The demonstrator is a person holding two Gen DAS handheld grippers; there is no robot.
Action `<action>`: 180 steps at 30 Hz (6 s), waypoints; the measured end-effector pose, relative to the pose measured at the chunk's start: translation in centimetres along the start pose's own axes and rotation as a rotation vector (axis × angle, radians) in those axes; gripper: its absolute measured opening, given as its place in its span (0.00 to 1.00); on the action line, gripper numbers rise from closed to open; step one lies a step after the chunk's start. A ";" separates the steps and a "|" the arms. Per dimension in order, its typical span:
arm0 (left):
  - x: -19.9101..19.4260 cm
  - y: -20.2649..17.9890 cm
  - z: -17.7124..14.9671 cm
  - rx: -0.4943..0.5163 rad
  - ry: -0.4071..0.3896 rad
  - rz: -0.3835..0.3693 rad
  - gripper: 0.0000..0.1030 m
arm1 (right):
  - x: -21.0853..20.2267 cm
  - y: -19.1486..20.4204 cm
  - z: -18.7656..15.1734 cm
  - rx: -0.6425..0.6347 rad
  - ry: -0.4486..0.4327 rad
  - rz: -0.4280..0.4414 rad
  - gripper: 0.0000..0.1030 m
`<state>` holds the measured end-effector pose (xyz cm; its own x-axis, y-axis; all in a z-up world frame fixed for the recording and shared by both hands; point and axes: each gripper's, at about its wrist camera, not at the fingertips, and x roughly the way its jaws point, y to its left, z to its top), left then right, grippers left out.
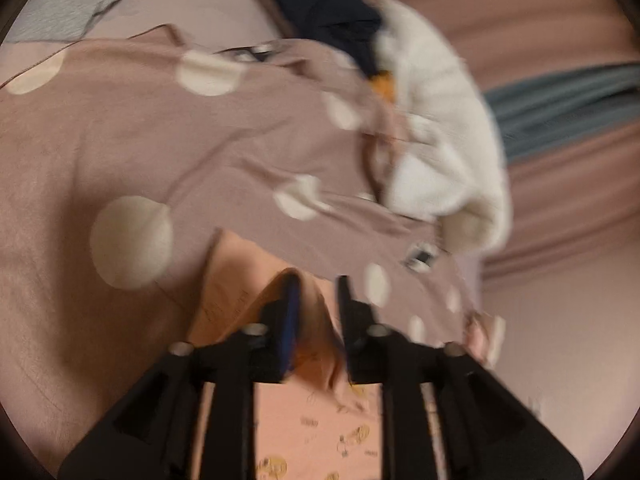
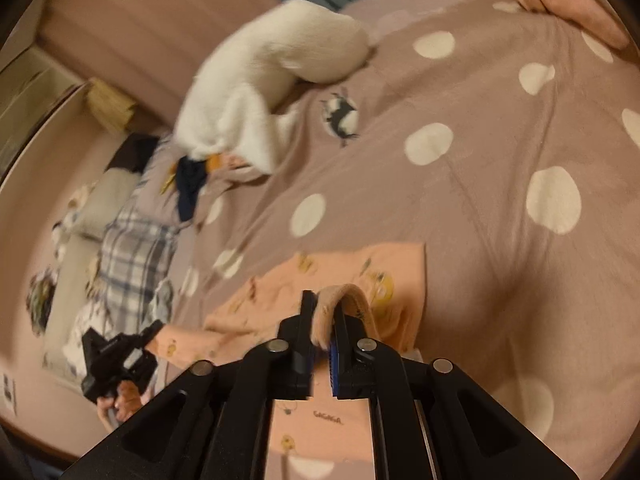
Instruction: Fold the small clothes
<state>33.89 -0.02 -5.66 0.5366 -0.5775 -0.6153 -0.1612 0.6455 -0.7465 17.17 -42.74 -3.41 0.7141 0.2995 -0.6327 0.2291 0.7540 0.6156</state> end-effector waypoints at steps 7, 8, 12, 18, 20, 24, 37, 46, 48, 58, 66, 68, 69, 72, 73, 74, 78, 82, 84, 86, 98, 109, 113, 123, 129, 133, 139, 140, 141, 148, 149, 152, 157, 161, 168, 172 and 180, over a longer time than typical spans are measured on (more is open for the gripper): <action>-1.9 0.1 1.1 0.078 -0.125 0.118 0.74 | -0.8 0.6 1.8 -0.046 -0.038 -0.121 0.57; -2.1 0.2 0.8 0.102 -0.085 0.090 0.75 | -1.2 0.7 1.5 -0.052 -0.044 -0.104 0.57; -1.9 0.7 -1.4 0.165 0.018 0.128 0.79 | -0.8 1.6 0.0 -0.073 0.011 -0.054 0.57; -1.8 5.0 -6.7 0.281 0.153 0.202 0.85 | 3.4 2.9 -5.1 -0.095 0.167 -0.073 0.57; -2.1 7.5 -8.3 0.259 0.206 0.204 0.85 | 4.1 2.3 -7.4 -0.113 0.223 -0.072 0.57; -5.0 10.2 -11.0 0.254 0.142 0.099 0.89 | 3.0 0.6 -10.9 -0.063 0.246 -0.039 0.57; -2.8 8.9 -13.8 0.139 0.262 -0.142 0.99 | 2.3 -3.9 -15.5 0.258 0.153 0.171 0.84; 0.9 8.2 -9.4 -0.135 0.198 -0.275 0.98 | 5.2 -4.6 -11.5 0.370 0.063 0.257 0.85; 1.7 7.5 -8.6 -0.129 0.188 -0.286 0.95 | 5.6 -4.7 -11.0 0.385 0.062 0.256 0.85; 3.1 5.9 -8.5 0.009 0.133 -0.005 0.17 | 7.9 -3.9 -9.6 0.324 0.075 0.066 0.13; -0.3 5.9 -10.4 0.046 0.179 -0.025 0.16 | 4.1 -3.2 -11.2 0.274 0.057 0.157 0.12; -1.5 6.4 -11.1 0.030 0.195 -0.032 0.16 | 3.3 -3.3 -12.0 0.285 0.071 0.141 0.12; -2.3 6.6 -11.4 0.020 0.200 -0.037 0.16 | 2.8 -3.3 -12.4 0.295 0.075 0.163 0.12; -4.7 7.0 -13.1 0.045 0.219 -0.050 0.16 | 1.3 -3.5 -13.9 0.316 0.078 0.208 0.12; -5.5 7.3 -13.9 0.059 0.219 -0.040 0.16 | 0.8 -3.3 -14.3 0.304 0.078 0.202 0.12; -6.0 7.5 -14.6 0.068 0.218 -0.029 0.16 | 0.4 -3.0 -14.8 0.290 0.080 0.191 0.12; -6.5 9.3 -16.8 0.069 0.238 0.037 0.21 | -1.1 -2.4 -18.1 0.228 0.101 0.119 0.12; -6.6 11.9 -17.2 -0.043 0.252 -0.004 0.24 | -0.1 -2.2 -19.5 0.189 0.147 0.027 0.12; -7.4 12.1 -17.3 -0.043 0.248 0.005 0.27 | -0.2 -2.6 -19.6 0.198 0.144 0.001 0.12; -8.2 11.6 -17.4 0.036 0.241 0.055 0.32 | -0.5 -2.9 -19.5 0.208 0.139 0.005 0.12; -13.3 13.6 -19.8 0.248 0.190 0.247 0.30 | -3.9 -2.1 -21.9 0.059 0.130 -0.134 0.13; -14.4 14.3 -20.8 0.363 0.150 0.374 0.26 | -5.0 -3.0 -23.5 -0.025 0.128 -0.280 0.13; -14.8 13.6 -21.1 0.446 0.129 0.463 0.37 | -5.9 -3.0 -23.2 -0.030 0.140 -0.312 0.13; -16.6 13.1 -21.5 0.474 0.095 0.434 0.82 | -6.5 -1.6 -24.3 -0.175 0.150 -0.510 0.14; -16.5 12.5 -21.7 0.397 0.118 0.313 0.99 | -7.0 -0.9 -24.1 -0.227 0.128 -0.565 0.48; -16.3 12.4 -21.8 0.311 0.165 0.180 0.99 | -7.4 -1.4 -24.0 -0.195 0.120 -0.506 0.68; -16.8 10.4 -23.0 0.431 0.105 0.195 1.00 | -7.1 -2.3 -23.8 -0.081 0.164 -0.300 0.84; -17.1 10.2 -23.1 0.446 0.093 0.188 1.00 | -7.0 -2.2 -24.1 -0.082 0.162 -0.295 0.85; -17.2 10.1 -23.1 0.456 0.084 0.180 1.00 | -7.0 -1.9 -24.3 -0.091 0.155 -0.302 0.85; -17.7 9.2 -23.2 0.510 0.038 0.171 1.00 | -6.6 -1.3 -24.3 -0.108 0.114 -0.279 0.88; -18.1 8.7 -23.5 0.532 0.019 0.160 1.00 | -6.5 -1.3 -24.3 -0.095 0.111 -0.251 0.88; -18.7 7.5 -24.3 0.613 -0.002 0.138 1.00 | -7.1 -1.9 -24.1 -0.026 0.065 -0.179 0.90; -19.2 6.3 -25.2 0.691 -0.034 0.129 1.00 | -6.3 -3.5 -24.1 0.117 0.104 -0.028 0.93; -19.2 5.8 -25.5 0.716 -0.061 0.138 1.00 | -5.3 -4.2 -24.5 0.194 0.109 0.008 0.93; -19.3 5.6 -25.9 0.724 -0.054 0.125 1.00 | -4.0 -5.0 -23.2 0.335 0.071 0.136 0.93; -18.9 6.1 -25.6 0.700 -0.048 0.132 1.00 | -3.1 -5.6 -22.6 0.398 0.050 0.161 0.93; -18.1 7.2 -24.7 0.659 -0.039 0.161 1.00 | -2.1 -5.5 -21.4 0.365 0.057 0.132 0.93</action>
<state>2.53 2.74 -6.19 0.5796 -0.4384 -0.6869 0.2906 0.8987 -0.3283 0.31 -35.01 -15.53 0.7178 0.4194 -0.5557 0.3654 0.4525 0.8135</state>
